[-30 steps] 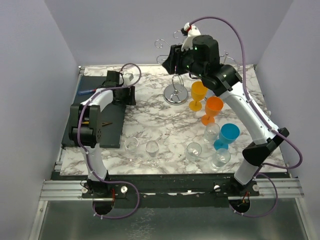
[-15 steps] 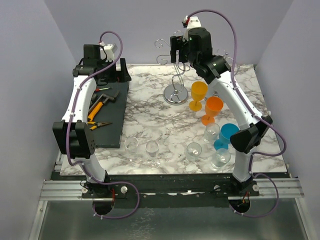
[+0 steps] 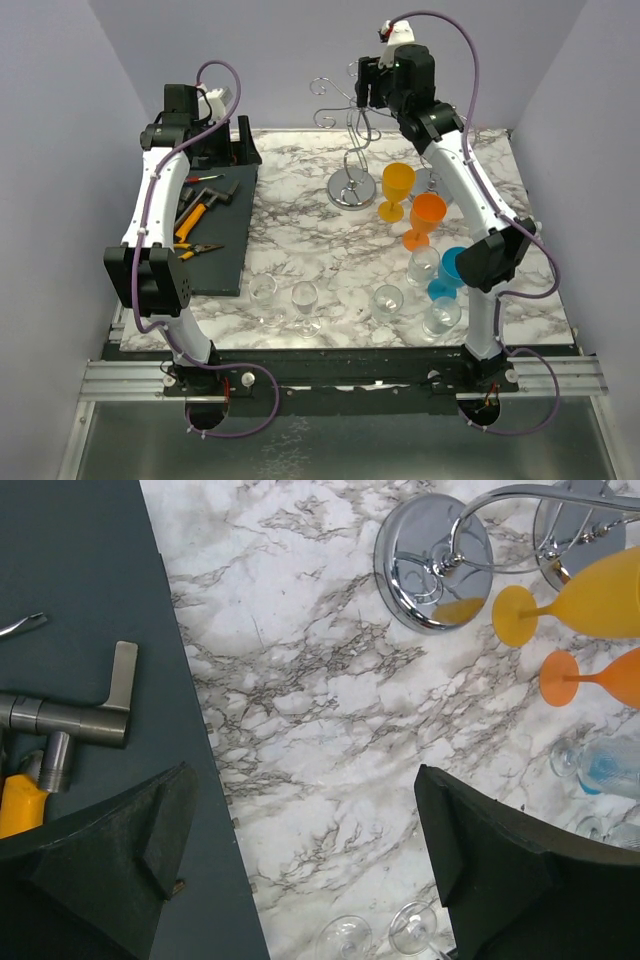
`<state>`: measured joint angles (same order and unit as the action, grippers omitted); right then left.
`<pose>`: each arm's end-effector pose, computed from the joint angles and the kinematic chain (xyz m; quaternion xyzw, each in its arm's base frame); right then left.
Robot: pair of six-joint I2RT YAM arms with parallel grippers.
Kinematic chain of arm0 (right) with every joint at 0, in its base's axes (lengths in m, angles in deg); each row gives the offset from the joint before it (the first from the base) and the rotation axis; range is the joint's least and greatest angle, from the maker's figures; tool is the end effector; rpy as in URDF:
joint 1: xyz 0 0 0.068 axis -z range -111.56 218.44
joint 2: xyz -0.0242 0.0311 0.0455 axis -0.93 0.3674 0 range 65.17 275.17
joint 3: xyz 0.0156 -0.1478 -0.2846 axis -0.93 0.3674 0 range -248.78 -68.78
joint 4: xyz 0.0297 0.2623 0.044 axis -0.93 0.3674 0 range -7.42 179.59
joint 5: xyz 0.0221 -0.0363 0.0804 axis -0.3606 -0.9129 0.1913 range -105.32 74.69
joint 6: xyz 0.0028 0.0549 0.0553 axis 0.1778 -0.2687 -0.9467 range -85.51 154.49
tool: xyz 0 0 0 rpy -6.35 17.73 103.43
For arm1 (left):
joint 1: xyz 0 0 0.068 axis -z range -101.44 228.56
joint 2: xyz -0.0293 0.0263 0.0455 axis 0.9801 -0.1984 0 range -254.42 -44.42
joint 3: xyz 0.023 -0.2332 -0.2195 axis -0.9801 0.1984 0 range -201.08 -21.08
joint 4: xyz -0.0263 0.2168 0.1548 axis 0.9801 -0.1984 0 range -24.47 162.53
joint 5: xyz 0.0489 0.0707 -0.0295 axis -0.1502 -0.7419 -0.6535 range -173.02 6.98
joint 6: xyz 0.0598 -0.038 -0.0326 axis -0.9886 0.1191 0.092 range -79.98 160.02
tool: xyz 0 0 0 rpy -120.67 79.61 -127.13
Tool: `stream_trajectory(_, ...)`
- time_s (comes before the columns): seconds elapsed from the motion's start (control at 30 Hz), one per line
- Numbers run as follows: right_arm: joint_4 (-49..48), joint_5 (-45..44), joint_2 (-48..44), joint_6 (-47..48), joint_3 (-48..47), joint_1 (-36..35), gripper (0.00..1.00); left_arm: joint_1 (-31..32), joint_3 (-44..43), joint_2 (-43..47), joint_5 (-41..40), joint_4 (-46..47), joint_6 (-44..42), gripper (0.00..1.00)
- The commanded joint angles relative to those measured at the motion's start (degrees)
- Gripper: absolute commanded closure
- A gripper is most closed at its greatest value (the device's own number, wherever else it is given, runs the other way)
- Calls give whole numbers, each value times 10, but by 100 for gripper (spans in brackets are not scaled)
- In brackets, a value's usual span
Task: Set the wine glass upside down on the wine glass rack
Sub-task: Move the wine rack to the center of the board.
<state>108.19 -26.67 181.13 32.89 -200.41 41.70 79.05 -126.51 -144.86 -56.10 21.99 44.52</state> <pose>0.4708 0.2225 0.4971 -0.1037 0.7576 0.0833 0.6391 0.4154 -0.0337 0.4084 0.0565 0.9028 -0.2313 0.3581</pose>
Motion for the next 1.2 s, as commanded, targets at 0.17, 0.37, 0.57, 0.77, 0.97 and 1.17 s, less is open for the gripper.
stream_trajectory(0.17, -18, 87, 42, -6, -35, 10, 59, 0, -33, 3, 2, -31, 13, 1)
stream_trajectory(0.37, -20, 104, 36, -25, -29, 10, 97, 0, -26, 7, -10, -31, 12, 1)
stream_trajectory(0.57, -10, 168, 13, -59, -28, 9, 100, 0, -25, 11, -10, -33, 19, 1)
stream_trajectory(0.77, 11, 219, -24, -68, -14, 5, 99, 0, -15, 27, -3, -33, 29, 1)
stream_trajectory(0.97, 87, 215, -38, -39, -70, -26, 100, 0, -5, 43, 3, -33, 37, 1)
stream_trajectory(1.17, 117, 173, -74, -9, -47, -76, 100, 0, 3, 59, 17, -33, 45, 1)
